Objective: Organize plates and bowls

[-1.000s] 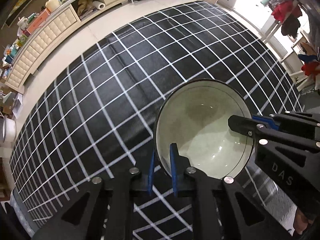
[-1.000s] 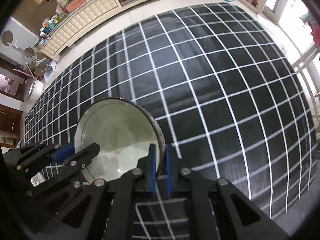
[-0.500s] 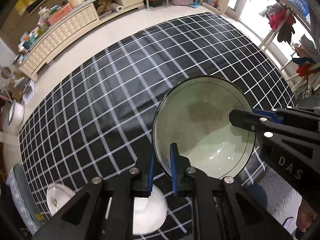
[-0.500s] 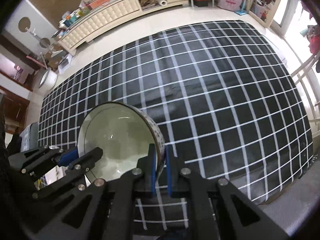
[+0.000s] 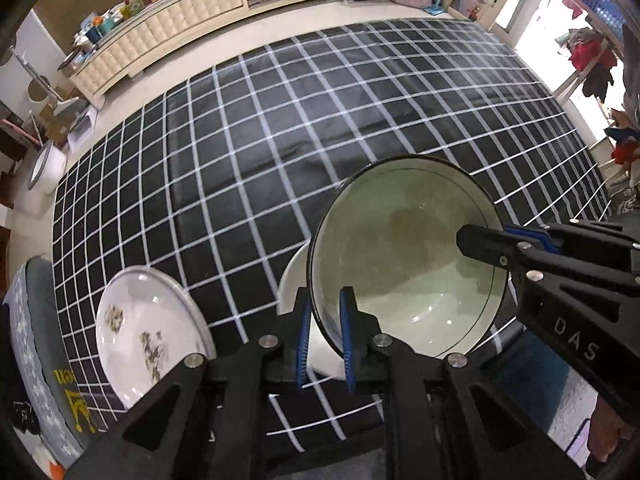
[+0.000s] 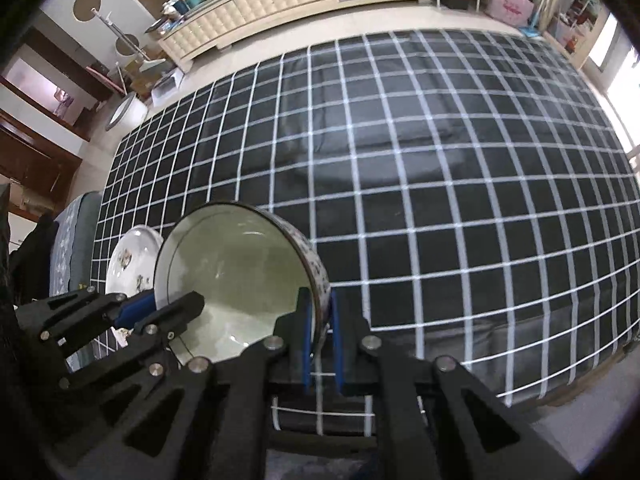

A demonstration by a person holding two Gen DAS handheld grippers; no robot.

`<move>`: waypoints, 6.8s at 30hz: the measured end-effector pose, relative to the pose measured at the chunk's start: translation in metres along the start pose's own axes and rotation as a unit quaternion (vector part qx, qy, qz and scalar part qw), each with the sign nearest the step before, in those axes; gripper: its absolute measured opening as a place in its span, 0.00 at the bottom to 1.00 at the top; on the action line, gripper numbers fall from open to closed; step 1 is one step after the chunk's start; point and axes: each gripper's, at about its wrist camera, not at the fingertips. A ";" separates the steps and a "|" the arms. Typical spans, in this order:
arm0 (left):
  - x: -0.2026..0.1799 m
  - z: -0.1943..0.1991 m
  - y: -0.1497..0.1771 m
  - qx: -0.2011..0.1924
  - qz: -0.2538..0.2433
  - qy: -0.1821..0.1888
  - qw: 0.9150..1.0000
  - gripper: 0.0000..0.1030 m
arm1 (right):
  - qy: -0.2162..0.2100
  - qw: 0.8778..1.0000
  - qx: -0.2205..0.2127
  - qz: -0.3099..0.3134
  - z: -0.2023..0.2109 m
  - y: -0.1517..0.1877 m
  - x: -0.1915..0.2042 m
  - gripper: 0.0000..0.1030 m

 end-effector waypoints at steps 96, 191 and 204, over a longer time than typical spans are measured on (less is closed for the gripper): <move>0.016 -0.081 0.019 0.027 -0.005 0.084 0.996 0.30 | -0.030 0.997 0.069 -0.010 -0.062 0.018 -0.006 0.42; 0.055 -0.082 0.024 0.019 0.044 0.105 0.993 0.52 | -0.048 0.997 0.050 -0.043 -0.077 0.014 -0.006 0.27; 0.031 -0.095 0.030 0.033 0.025 0.134 0.990 0.45 | -0.050 0.997 0.050 -0.028 -0.079 0.012 -0.005 0.31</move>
Point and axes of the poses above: each gripper's, at about its wrist camera, not at the fingertips, and z roughly against the way its jaws point, x to its left, y to its underside, and after that the axes turned 8 degrees about -y, right-handed
